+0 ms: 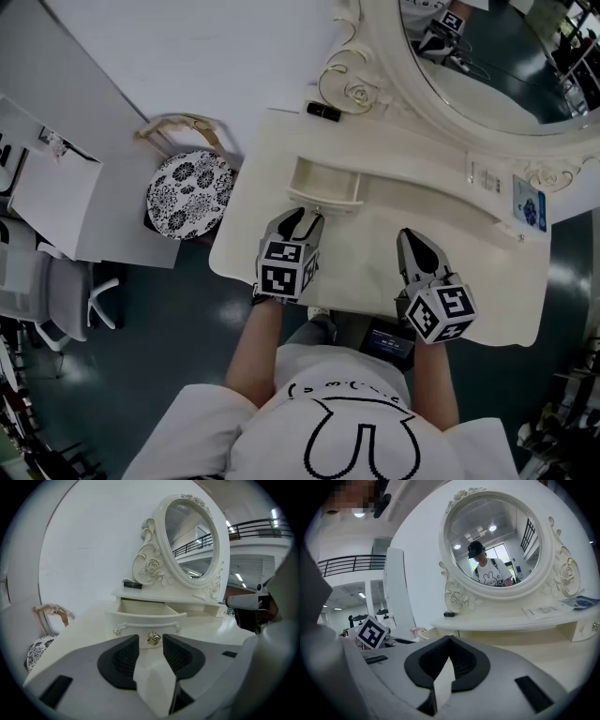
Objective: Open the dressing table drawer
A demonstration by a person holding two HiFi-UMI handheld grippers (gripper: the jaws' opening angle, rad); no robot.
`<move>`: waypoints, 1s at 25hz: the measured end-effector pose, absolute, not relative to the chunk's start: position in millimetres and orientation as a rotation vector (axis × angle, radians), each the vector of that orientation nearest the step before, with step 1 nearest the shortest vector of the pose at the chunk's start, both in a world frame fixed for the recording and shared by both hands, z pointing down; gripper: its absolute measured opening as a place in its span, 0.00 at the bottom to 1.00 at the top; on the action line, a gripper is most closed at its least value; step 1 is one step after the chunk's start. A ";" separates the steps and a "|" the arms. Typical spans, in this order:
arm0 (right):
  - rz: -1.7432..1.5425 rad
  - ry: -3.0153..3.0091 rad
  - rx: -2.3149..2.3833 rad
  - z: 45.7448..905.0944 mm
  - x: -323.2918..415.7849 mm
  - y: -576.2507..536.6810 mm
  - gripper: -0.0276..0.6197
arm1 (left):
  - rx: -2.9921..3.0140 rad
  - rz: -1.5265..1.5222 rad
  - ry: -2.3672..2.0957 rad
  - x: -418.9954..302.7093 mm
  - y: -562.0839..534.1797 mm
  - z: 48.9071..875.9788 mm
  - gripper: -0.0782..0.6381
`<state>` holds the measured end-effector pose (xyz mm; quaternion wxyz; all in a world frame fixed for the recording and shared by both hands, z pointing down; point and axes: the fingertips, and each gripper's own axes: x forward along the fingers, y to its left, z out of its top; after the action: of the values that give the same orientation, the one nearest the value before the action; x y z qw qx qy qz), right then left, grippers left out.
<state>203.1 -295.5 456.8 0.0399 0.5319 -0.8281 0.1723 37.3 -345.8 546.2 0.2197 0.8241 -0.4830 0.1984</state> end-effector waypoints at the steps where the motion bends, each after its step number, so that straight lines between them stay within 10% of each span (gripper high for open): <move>1: 0.523 -2.540 1.632 453.8 204.1 -295.0 0.07 | 2.279 0.543 -1.339 37.4 -345.6 543.6 0.37; 25: 0.403 -2.618 1.573 394.0 215.4 -274.1 0.07 | 2.391 0.482 -1.425 55.4 -320.9 463.9 0.37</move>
<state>215.4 -274.1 394.0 0.0304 0.5105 -0.8493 0.1307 55.4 -320.9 463.9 0.1577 0.8358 -0.4981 0.1685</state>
